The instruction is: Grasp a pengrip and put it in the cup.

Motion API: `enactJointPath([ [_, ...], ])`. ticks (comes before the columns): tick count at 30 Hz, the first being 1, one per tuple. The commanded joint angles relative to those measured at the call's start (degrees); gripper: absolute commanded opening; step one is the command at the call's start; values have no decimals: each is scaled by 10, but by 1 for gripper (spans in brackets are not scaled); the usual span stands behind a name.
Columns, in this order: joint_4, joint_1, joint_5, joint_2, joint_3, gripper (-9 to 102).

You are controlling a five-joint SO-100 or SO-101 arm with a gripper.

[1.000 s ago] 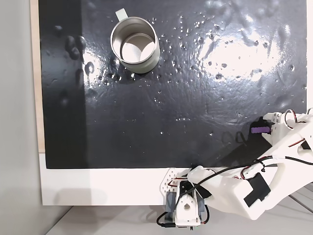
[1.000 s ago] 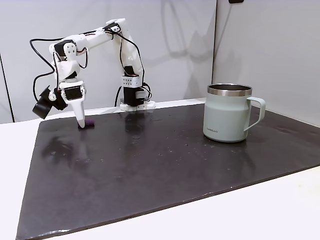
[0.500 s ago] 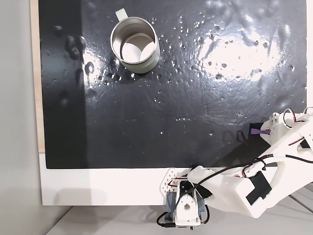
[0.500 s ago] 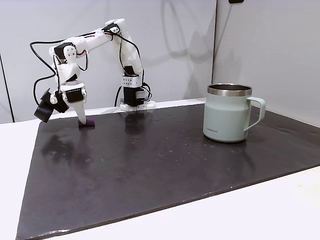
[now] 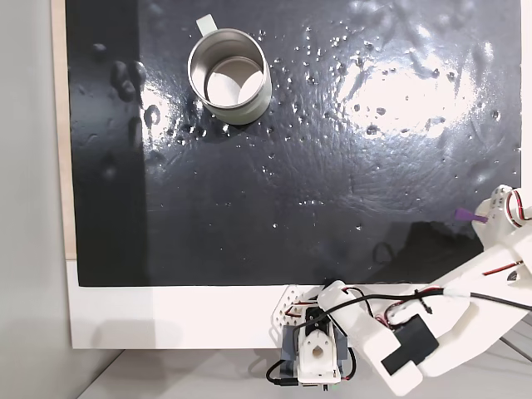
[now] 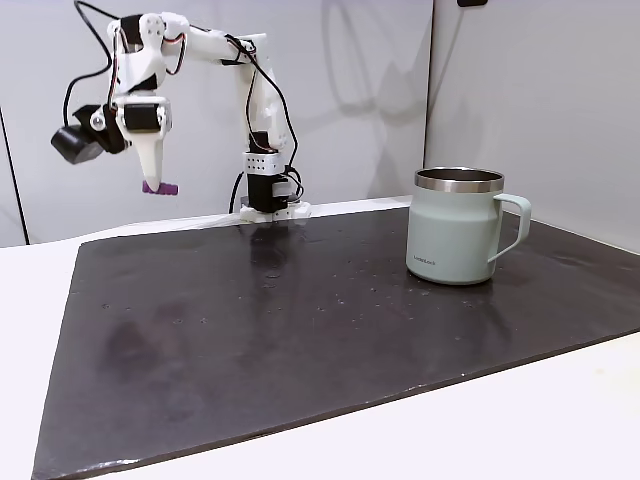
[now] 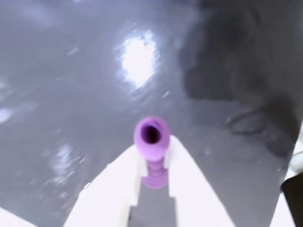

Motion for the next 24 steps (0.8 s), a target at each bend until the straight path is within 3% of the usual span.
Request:
enactJointPath([
  [1, 33, -24, 36, 86, -76, 0],
  [12, 33, -148, 125, 243, -48, 0],
  [24, 30, -361, 306, 142, -217, 0],
])
